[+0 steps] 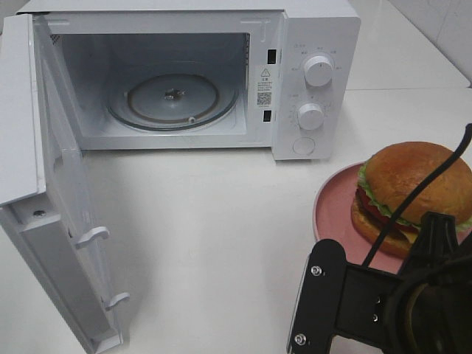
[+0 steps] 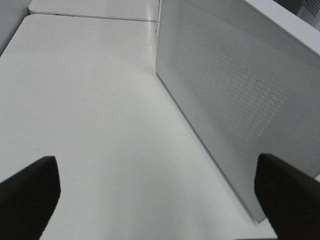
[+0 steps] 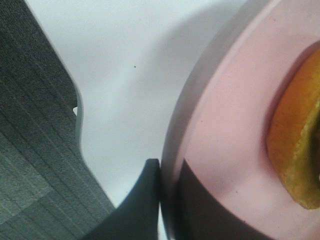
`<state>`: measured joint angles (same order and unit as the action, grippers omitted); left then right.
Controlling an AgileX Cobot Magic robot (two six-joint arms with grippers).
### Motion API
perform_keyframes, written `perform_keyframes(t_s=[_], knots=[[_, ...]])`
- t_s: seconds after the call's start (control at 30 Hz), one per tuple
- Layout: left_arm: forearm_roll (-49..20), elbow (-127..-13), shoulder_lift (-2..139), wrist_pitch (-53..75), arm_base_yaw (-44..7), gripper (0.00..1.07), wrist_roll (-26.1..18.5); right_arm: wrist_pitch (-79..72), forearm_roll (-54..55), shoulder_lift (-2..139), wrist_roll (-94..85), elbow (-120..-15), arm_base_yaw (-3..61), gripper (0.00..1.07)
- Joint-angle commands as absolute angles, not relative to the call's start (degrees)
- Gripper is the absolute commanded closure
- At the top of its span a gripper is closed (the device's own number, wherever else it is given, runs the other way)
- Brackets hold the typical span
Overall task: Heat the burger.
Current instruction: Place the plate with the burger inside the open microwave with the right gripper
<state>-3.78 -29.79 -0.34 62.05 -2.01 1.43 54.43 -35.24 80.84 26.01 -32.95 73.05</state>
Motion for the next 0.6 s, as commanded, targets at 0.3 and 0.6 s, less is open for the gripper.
perform_keyframes(t_s=[0.3,0.6], knots=[[-4.4,-29.7,-1.1,61.2,-2.0,0.09,1.5,52.6,-42.3,80.4,18.2,-33.1,73.3,1.07],[-4.4,-29.7,-1.1,61.2,-2.0,0.09,1.5,45.6,-44.2,80.4,11.2,-33.1,73.3,1.07]])
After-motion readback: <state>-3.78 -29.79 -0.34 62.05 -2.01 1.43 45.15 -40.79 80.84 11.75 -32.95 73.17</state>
